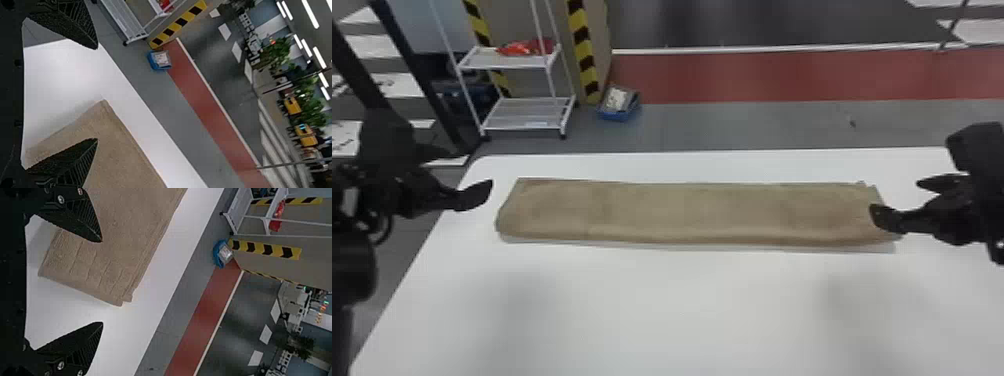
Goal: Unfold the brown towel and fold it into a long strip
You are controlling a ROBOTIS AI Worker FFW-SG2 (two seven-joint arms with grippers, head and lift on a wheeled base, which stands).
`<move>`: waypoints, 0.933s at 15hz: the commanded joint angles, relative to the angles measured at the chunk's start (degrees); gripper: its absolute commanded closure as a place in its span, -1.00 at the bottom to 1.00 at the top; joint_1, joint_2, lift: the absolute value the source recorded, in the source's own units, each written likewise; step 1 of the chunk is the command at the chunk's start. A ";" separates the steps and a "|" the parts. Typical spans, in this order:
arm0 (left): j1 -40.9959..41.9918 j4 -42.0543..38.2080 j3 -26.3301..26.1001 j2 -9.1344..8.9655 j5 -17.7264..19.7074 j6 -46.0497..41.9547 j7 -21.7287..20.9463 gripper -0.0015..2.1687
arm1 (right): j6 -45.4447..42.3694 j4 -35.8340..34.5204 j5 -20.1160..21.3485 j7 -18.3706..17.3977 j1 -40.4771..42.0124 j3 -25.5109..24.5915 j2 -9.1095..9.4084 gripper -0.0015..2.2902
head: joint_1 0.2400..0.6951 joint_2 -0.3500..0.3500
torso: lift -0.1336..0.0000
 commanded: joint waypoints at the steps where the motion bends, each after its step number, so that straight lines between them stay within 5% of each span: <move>1: 6.34 -6.47 4.56 -4.75 9.87 0.63 3.31 -0.96 | 1.77 -9.00 -2.89 -6.76 7.33 2.01 4.73 -0.87 | 1.00 0.25 | -0.87; 3: 12.76 -11.92 4.74 -8.80 17.34 0.45 12.37 -0.96 | -0.52 -13.57 -3.42 -16.34 13.13 4.47 9.30 -0.87 | 1.00 0.36 | -0.87; 5: 19.26 -16.31 5.79 -12.66 29.03 -0.07 17.03 -0.96 | -8.78 -17.53 -6.58 -24.52 20.77 6.76 12.69 -0.87 | 1.00 0.42 | -0.87; 7: 25.86 -21.24 4.82 -15.80 34.92 -4.47 23.00 -0.96 | -20.73 -18.32 -9.22 -30.76 26.93 8.43 12.69 -0.87 | 1.00 0.49 | -0.87; 9: 31.92 -23.79 1.66 -15.80 40.90 -9.39 26.69 -0.95 | -32.16 -17.35 -10.80 -34.80 31.50 8.96 12.69 -0.87 | 1.00 0.53 | -0.87; 14: 41.24 -21.24 -13.46 -15.80 34.22 -36.99 47.61 -0.94 | -47.63 -12.78 -14.32 -40.86 36.95 9.31 12.69 -0.87 | 1.00 0.54 | -0.87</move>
